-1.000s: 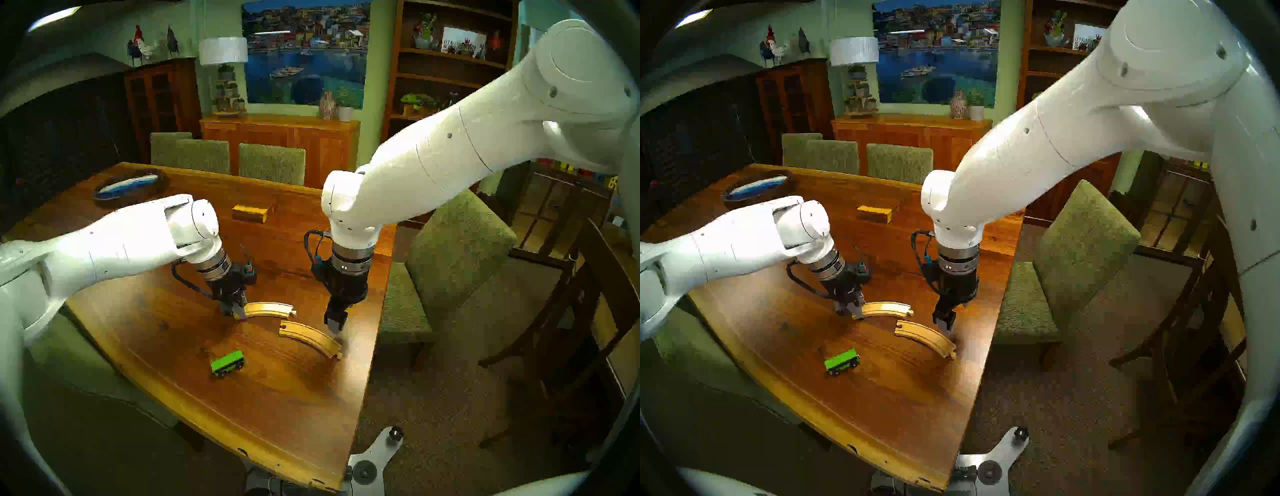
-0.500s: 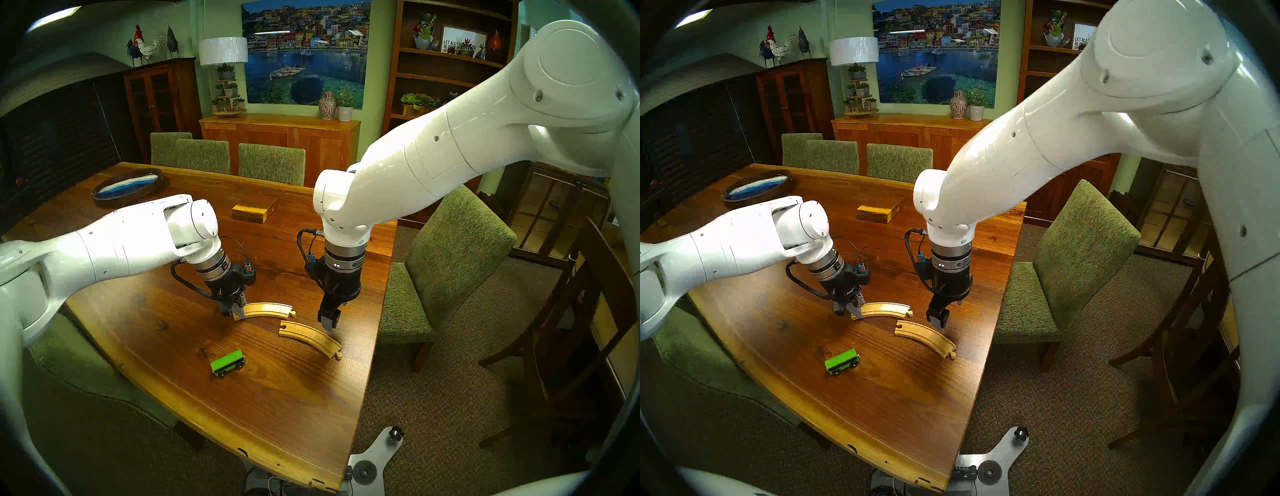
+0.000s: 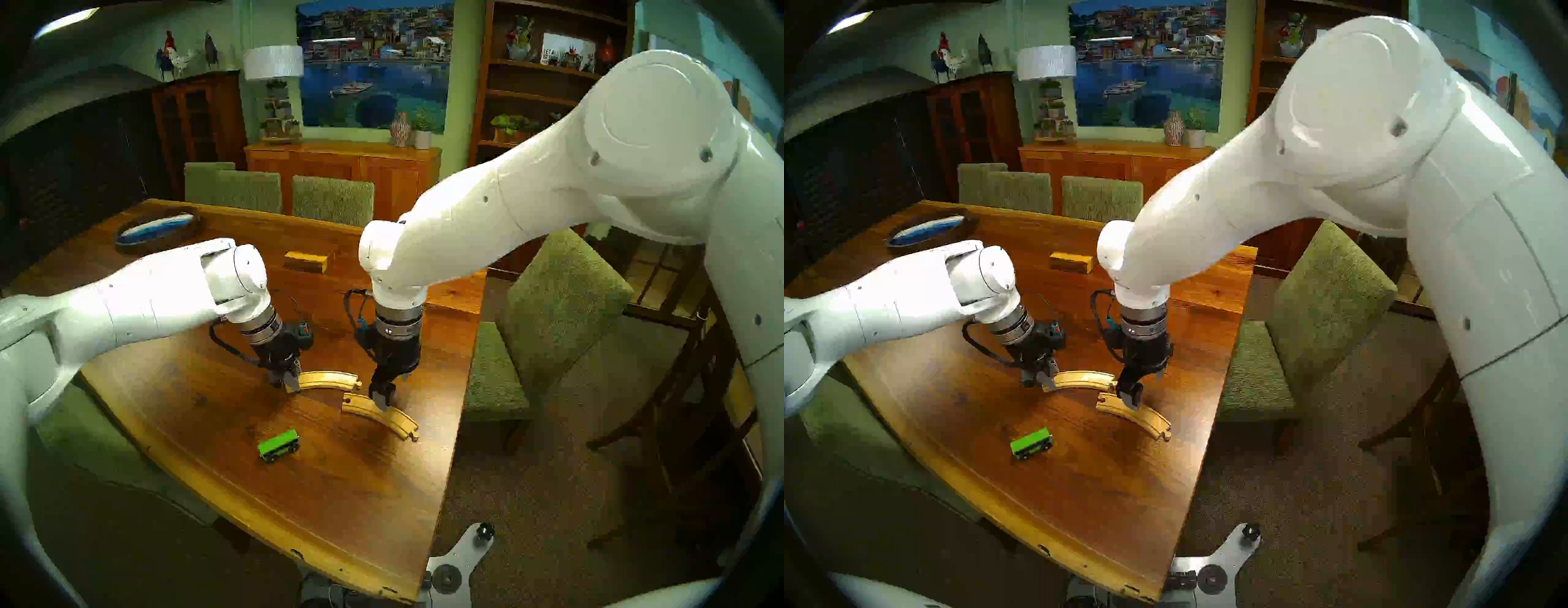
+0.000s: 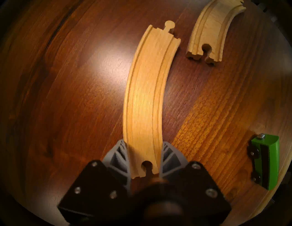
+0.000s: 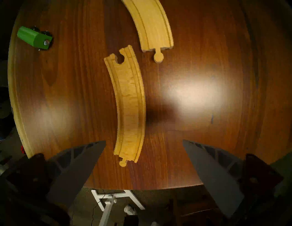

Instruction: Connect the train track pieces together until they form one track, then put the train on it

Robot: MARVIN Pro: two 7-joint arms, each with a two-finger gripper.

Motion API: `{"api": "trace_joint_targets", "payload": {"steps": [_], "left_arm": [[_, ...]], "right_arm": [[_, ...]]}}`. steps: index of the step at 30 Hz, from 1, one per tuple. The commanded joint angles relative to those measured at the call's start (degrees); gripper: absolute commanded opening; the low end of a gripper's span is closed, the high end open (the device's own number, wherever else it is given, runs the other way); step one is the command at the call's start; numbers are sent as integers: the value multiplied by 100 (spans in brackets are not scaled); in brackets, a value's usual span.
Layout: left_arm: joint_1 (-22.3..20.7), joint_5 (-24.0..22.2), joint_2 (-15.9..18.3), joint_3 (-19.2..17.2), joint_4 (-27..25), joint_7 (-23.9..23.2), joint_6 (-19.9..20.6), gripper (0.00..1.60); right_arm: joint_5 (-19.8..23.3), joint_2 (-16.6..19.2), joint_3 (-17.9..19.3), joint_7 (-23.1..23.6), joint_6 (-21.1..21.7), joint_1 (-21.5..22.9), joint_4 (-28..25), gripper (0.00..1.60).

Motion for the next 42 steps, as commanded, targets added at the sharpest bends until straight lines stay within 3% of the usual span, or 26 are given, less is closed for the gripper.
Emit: {"api": "trace_joint_targets", "payload": {"steps": [1, 6, 20, 36, 42], "left_arm": [[-141, 9, -18, -92, 16, 21, 11, 0], [-140, 10, -18, -93, 16, 21, 12, 0], [-139, 10, -18, -94, 15, 22, 12, 0], [-140, 10, -18, -94, 15, 22, 13, 0], [-140, 10, -18, -94, 15, 22, 13, 0]], "right_arm": [[-274, -126, -24, 317, -144, -255, 421, 160], [-341, -148, -46, 393, -209, -309, 483, 160], [85, 98, -36, -537, -389, -179, -242, 160], [507, 270, -49, -1177, -573, -72, -748, 160], [661, 252, -71, -1362, -575, -95, -814, 144]]}}
